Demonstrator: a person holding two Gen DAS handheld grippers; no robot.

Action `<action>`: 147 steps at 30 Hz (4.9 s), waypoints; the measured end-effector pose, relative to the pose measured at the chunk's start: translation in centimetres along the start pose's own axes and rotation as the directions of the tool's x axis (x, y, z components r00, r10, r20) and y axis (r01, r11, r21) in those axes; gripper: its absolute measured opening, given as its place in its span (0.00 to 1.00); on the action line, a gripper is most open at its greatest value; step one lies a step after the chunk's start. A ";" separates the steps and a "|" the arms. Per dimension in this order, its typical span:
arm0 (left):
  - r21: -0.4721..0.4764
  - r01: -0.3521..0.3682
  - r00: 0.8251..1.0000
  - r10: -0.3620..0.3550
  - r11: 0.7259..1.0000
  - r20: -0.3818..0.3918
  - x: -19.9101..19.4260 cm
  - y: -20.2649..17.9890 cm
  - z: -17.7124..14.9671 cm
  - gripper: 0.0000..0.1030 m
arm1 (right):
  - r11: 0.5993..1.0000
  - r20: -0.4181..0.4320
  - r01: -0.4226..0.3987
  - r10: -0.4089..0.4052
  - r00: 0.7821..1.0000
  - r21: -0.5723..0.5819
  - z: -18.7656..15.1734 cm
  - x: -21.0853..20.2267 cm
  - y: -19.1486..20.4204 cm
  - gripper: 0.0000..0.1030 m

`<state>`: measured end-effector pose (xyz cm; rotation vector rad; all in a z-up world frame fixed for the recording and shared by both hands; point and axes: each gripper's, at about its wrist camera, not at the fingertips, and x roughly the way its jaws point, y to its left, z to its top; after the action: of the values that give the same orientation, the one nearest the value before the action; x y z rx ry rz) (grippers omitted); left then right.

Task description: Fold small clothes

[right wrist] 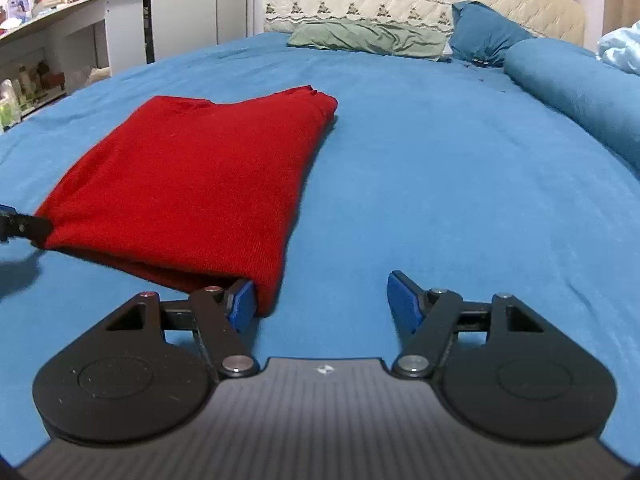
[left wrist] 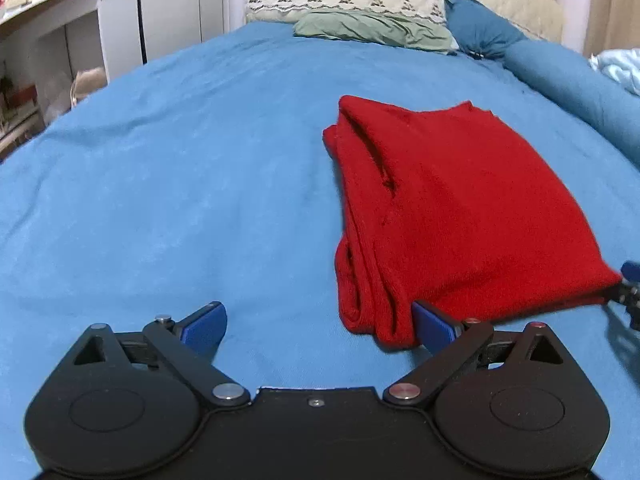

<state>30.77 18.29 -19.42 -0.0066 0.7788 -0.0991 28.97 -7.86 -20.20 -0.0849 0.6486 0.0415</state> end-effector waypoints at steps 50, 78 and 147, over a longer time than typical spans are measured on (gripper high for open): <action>-0.090 0.279 0.948 -0.289 0.956 -0.130 6.7 -3.2 12.7 0.27 | 0.877 -0.155 -0.344 0.411 0.898 0.335 13.6 7.4 -2.0 0.37; 0.014 0.082 0.994 -0.083 0.997 0.072 -6.6 -13.8 -1.9 0.76 | 0.965 -0.038 -0.036 0.047 0.998 0.260 -2.3 -12.3 -9.3 0.85; 0.134 0.004 0.997 -0.015 0.991 0.075 -33.8 -15.6 -9.5 1.00 | 0.974 -0.198 0.137 -0.101 0.975 0.182 -4.8 -40.2 -2.6 1.00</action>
<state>-1.21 6.11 -1.82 0.1123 0.6952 -0.1589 -5.79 -11.34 0.47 0.0620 0.8315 -0.1480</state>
